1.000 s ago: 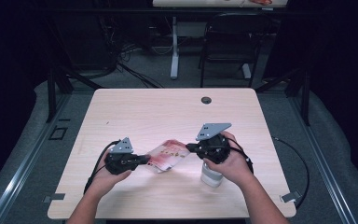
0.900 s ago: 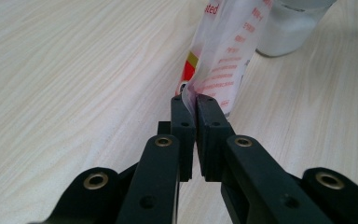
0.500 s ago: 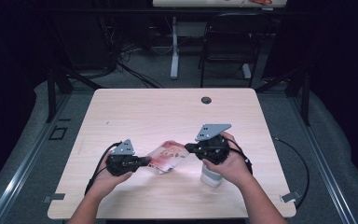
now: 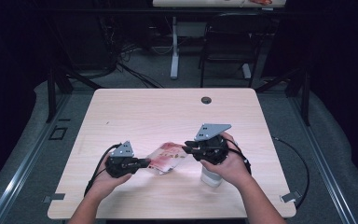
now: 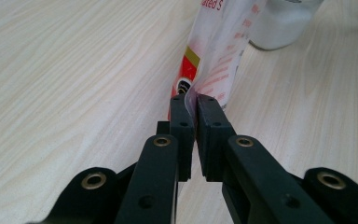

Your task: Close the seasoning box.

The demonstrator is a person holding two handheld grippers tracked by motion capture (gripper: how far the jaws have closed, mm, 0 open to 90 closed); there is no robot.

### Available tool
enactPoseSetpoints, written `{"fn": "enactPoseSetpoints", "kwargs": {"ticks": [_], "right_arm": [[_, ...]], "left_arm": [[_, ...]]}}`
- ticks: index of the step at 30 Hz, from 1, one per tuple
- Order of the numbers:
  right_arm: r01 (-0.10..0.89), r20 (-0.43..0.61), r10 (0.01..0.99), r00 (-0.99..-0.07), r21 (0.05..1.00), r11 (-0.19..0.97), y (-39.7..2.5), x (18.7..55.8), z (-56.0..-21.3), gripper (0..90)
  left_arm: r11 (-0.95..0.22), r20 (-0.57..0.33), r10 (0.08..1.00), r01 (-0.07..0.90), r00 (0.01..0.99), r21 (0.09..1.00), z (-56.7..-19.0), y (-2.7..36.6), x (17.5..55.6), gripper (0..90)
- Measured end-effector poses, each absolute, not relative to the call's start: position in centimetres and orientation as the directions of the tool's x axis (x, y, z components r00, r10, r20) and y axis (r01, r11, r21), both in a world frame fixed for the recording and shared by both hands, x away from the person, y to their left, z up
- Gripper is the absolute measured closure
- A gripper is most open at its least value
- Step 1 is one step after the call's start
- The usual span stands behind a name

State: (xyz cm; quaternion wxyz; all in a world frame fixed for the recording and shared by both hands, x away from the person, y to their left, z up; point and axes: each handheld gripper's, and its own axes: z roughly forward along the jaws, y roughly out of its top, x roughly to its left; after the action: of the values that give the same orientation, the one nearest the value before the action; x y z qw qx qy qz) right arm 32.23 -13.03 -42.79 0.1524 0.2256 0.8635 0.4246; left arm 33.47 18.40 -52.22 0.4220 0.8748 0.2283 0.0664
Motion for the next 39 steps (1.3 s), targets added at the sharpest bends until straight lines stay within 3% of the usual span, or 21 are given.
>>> {"fn": "enactPoseSetpoints", "kwargs": {"ticks": [10, 15, 20, 23, 33, 39], "right_arm": [[0.248, -0.084, 0.519, -0.85, 0.806, 0.537, -12.9, 32.1, -42.1, 68.6], [0.238, -0.096, 0.51, -0.855, 0.801, 0.55, -12.7, 32.1, -41.9, 79.7], [0.216, -0.118, 0.495, -0.861, 0.796, 0.565, -12.3, 32.1, -41.8, 83.2], [0.205, -0.129, 0.488, -0.863, 0.793, 0.574, -12.1, 32.0, -41.7, 86.3], [0.185, -0.148, 0.477, -0.866, 0.791, 0.583, -11.5, 31.9, -41.4, 84.7], [0.177, -0.144, 0.46, -0.876, 0.792, 0.585, -10.9, 31.8, -41.3, 83.5]], "left_arm": [[-0.545, -0.071, 0.452, 0.338, 0.889, 0.767, -52.3, 18.5, 33.3, 86.5], [-0.546, -0.075, 0.455, 0.344, 0.888, 0.764, -52.3, 18.5, 33.2, 86.2], [-0.543, -0.075, 0.464, 0.35, 0.883, 0.763, -52.3, 18.7, 33.2, 83.7], [-0.533, -0.069, 0.474, 0.349, 0.878, 0.771, -52.2, 18.8, 33.3, 77.7], [-0.529, -0.058, 0.481, 0.342, 0.875, 0.777, -51.2, 18.6, 33.2, 75.3], [-0.529, -0.061, 0.476, 0.341, 0.878, 0.777, -51.0, 18.6, 33.1, 69.4]]}}
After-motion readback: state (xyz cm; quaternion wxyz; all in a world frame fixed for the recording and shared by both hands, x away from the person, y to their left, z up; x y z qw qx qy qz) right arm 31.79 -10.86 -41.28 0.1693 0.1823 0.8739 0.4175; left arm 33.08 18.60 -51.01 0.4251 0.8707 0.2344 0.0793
